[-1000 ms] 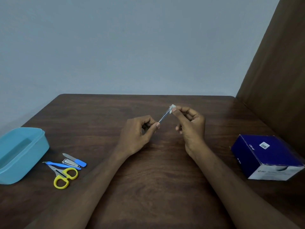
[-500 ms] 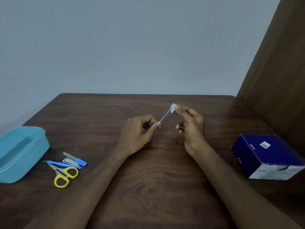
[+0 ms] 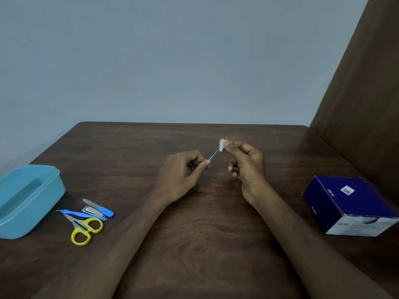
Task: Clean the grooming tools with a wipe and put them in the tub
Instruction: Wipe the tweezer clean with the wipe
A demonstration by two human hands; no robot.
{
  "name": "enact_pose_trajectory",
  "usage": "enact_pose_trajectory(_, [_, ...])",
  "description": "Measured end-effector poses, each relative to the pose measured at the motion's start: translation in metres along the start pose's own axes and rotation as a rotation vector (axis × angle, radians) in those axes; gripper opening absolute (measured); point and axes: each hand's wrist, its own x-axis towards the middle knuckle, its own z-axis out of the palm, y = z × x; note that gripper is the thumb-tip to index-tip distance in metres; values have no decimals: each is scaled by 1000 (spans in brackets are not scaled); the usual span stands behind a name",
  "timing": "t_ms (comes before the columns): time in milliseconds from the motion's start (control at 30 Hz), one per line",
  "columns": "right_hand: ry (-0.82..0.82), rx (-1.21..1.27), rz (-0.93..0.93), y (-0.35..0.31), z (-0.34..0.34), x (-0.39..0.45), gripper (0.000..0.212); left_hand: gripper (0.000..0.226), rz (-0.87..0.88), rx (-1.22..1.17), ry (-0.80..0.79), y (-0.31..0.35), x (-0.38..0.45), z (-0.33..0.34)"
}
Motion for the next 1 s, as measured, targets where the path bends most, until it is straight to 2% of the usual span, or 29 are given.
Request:
enact_pose_trajectory(200, [20, -47, -71, 0, 0, 1, 8, 25, -3, 12, 0, -3, -1, 2])
enact_pose_trajectory(367, [-77, -172, -48, 8, 4, -2, 14, 19, -22, -5, 10, -4, -1, 0])
enact_pose_trajectory(533, [-94, -174, -29, 9, 3, -1, 16, 26, -44, 2, 16, -2, -1, 1])
enact_pose_trajectory(733, [-56, -170, -56, 8, 1, -3, 19, 22, -36, -6, 25, -2, -1, 0])
enact_pose_trajectory(900, [-127, -262, -95, 10, 2, -6, 13, 28, -55, -25, 61, -1, 0, -1])
enact_pose_trajectory(1000, [-107, -233, -75, 10, 1, -3, 13, 25, -54, -22, 39, -1, 0, -1])
